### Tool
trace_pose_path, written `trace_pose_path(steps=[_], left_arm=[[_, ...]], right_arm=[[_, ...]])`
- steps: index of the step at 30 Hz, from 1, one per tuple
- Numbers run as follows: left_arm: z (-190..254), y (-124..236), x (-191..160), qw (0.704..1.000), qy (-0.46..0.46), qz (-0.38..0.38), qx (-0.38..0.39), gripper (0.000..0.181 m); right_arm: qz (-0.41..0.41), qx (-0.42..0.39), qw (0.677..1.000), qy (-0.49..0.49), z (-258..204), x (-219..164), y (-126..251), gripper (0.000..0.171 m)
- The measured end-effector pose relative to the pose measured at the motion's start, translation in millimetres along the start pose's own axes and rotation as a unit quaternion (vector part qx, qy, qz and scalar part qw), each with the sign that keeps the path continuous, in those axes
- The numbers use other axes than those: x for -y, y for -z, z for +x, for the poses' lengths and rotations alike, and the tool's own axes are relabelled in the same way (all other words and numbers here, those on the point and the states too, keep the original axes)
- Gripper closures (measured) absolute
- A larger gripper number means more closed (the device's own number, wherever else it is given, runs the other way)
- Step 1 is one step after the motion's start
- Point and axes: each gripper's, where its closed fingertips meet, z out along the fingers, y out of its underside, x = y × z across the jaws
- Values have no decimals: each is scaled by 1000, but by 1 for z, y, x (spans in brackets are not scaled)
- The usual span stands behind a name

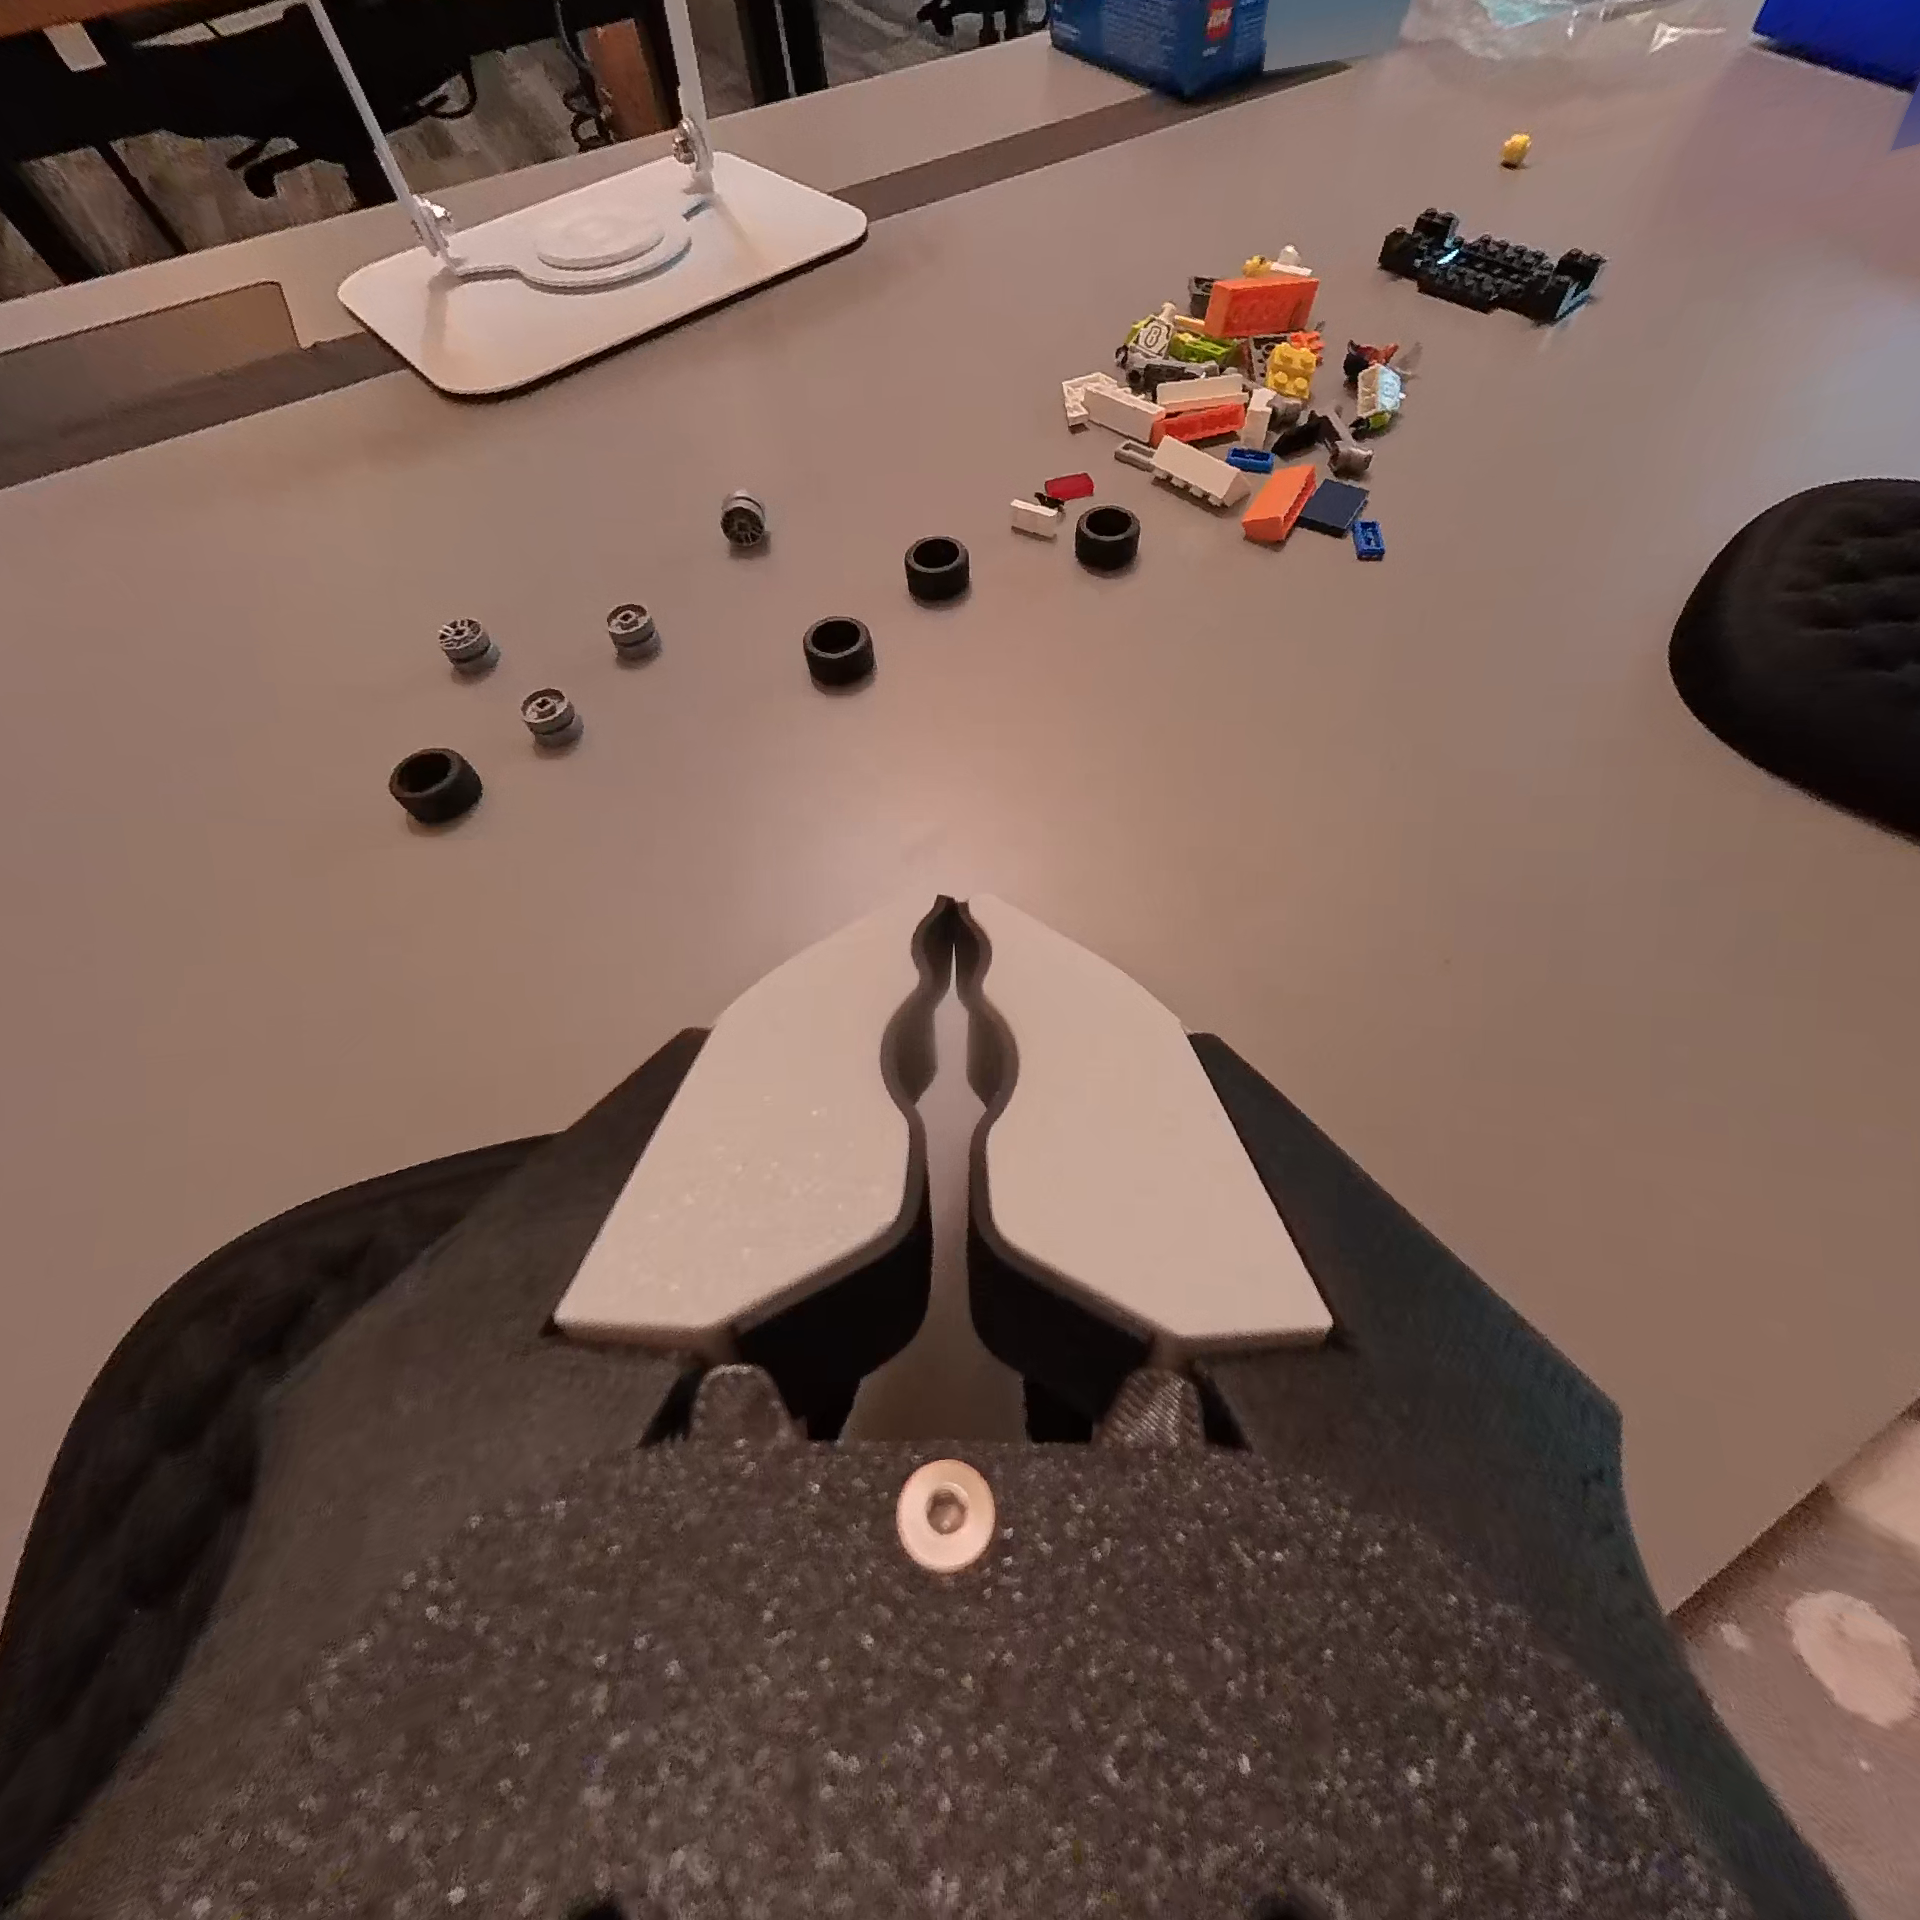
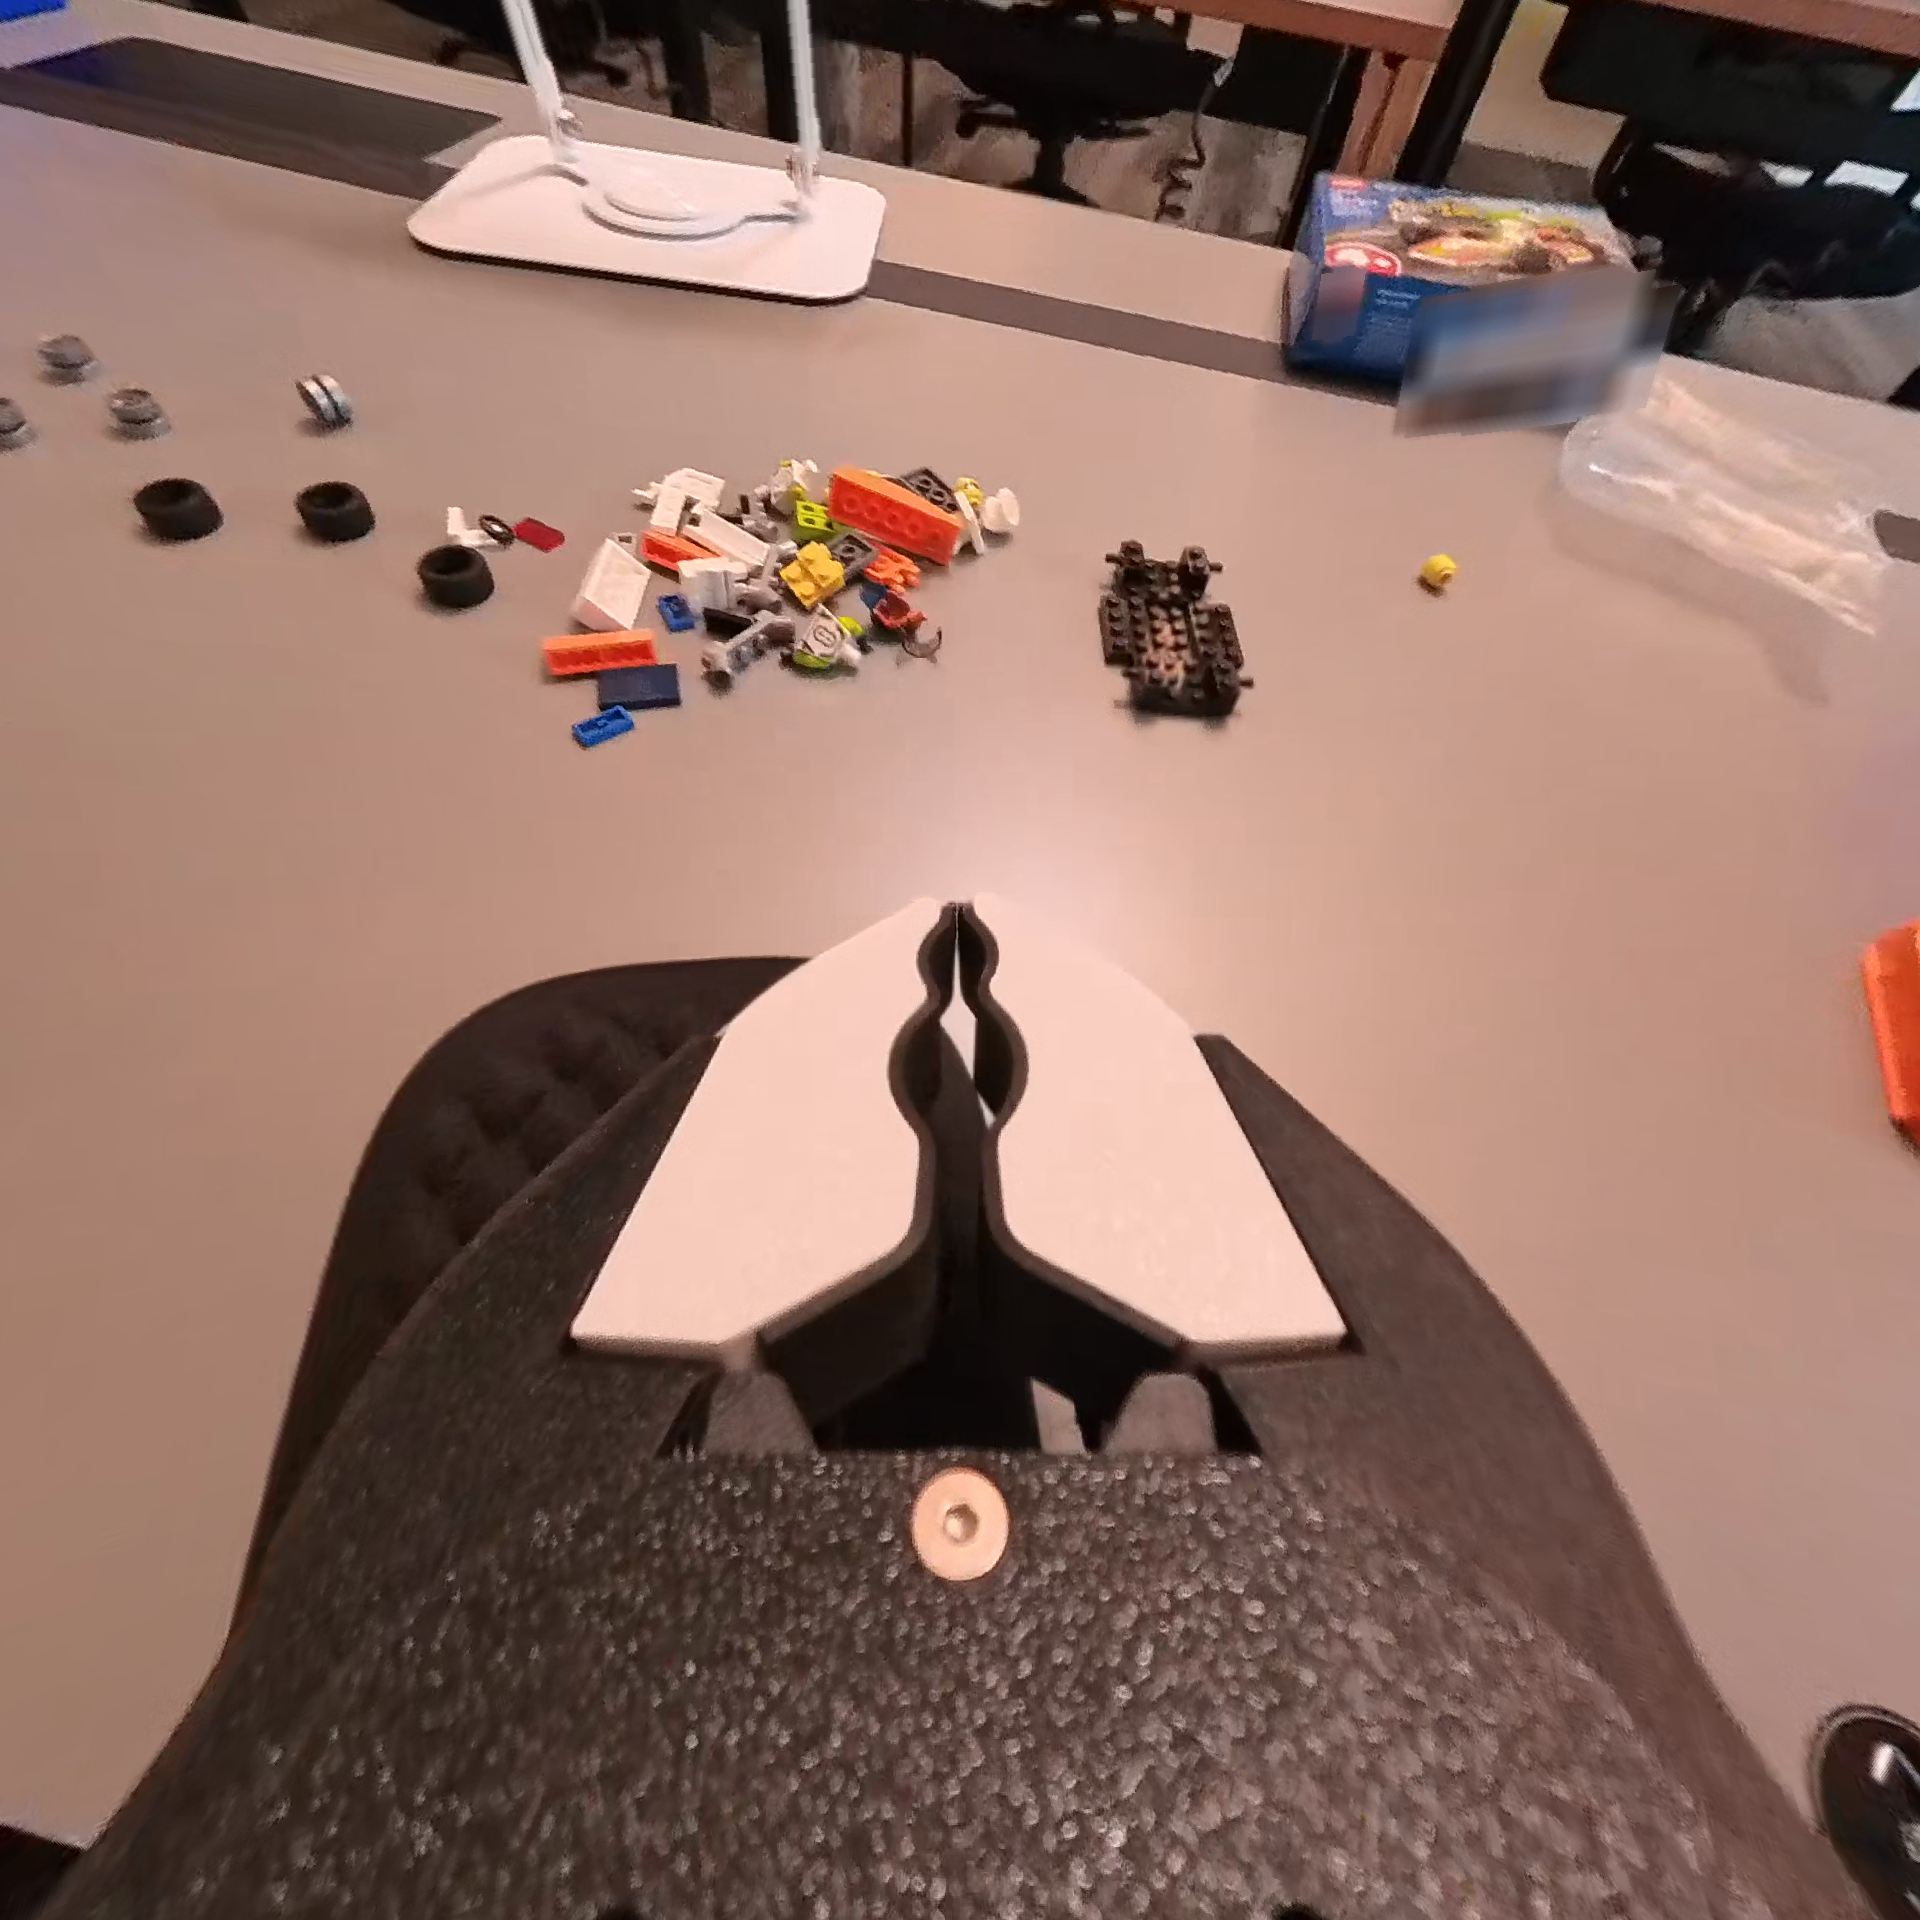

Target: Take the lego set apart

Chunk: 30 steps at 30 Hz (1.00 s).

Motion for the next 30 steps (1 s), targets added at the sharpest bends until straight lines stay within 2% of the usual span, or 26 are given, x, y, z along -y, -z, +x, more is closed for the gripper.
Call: trace_pose_path(steps=[8, 15, 20, 25, 29, 30], left_arm=[[2, -1, 14, 999, 6, 30, -13, 178], [-13, 4, 56, 997, -10, 71, -29, 180], [-29, 2, 82, 995, -40, 69, -53, 181], [-54, -17, 88, 996, -56, 42, -62, 181], [-61, -36, 89, 994, -53, 43, -81, 181], [-60, -41, 90, 993, -57, 46, -88, 181]], right_arm=[[10, 8, 999, 33, -5, 4, 1, 169], [13, 26, 998, 61, -5, 20, -18, 165], [18, 38, 996, 81, 3, 35, -32, 159], [3, -12, 991, 132, 57, 58, -56, 137], [-8, -66, 977, 203, 131, 85, -87, 135], [-21, -70, 972, 223, 149, 87, -100, 130]])
